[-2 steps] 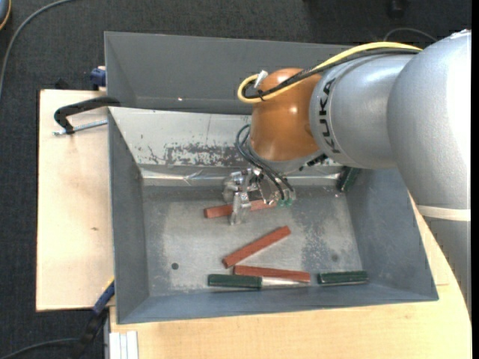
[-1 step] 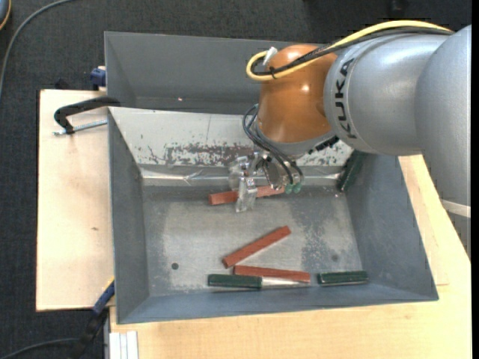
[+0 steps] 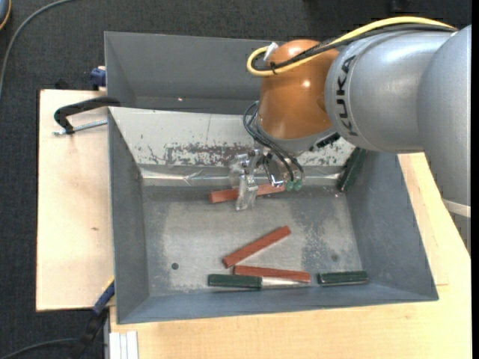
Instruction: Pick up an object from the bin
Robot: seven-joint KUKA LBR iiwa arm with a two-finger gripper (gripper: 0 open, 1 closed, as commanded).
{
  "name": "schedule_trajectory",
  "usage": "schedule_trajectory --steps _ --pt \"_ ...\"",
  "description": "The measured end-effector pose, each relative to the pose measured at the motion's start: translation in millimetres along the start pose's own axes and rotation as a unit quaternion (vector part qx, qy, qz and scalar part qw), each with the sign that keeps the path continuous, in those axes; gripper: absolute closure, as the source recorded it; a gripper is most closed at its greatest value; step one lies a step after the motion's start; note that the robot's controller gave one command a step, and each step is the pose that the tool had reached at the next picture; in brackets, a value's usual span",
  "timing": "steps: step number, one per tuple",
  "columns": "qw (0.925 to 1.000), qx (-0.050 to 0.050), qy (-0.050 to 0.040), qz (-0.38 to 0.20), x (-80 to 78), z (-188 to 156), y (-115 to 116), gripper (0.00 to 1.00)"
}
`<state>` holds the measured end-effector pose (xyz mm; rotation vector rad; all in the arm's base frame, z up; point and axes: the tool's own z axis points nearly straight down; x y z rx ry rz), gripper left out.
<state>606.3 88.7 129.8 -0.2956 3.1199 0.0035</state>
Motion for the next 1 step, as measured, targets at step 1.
schedule_trajectory --steps 1 --pt "1.0 0.0 -0.0023 0.001 -3.0 -53.4 0.5 1.0"
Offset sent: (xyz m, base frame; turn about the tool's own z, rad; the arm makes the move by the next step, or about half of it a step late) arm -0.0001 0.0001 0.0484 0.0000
